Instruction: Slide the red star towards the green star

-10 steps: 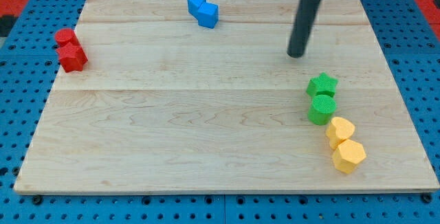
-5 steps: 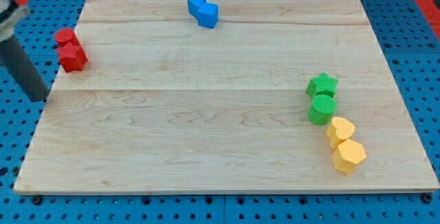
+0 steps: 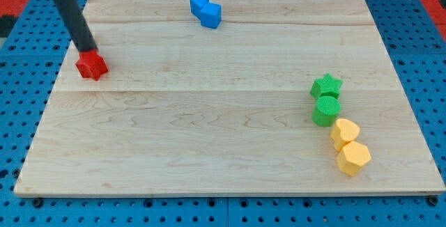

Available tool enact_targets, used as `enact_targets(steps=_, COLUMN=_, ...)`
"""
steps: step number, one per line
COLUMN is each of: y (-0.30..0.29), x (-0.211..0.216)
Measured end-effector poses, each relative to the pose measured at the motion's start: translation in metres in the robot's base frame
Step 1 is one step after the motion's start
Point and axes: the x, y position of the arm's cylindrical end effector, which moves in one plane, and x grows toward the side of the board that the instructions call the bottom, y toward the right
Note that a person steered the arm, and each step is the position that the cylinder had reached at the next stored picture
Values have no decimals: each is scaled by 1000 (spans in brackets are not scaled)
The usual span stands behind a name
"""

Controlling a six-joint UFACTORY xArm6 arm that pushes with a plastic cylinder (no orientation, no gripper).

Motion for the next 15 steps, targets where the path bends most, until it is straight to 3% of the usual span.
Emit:
enact_targets(steps=1, y=-74, x=-12)
enact_targets(steps=2, y=-75, x=13)
enact_targets(steps=4, y=63, x=23)
enact_targets(steps=5, y=73, x=29)
enact_targets(steps=6, y=27, x=53)
enact_targets(steps=7, y=82, x=65)
enact_targets(steps=9, y=233, x=25)
enact_targets(steps=10, y=203, x=23)
enact_targets(steps=11, y=217, x=16)
enact_targets(steps=12, y=272, x=11)
enact_targets(steps=14, y=303, x=-40)
enact_targets(steps=15, y=334, x=-35)
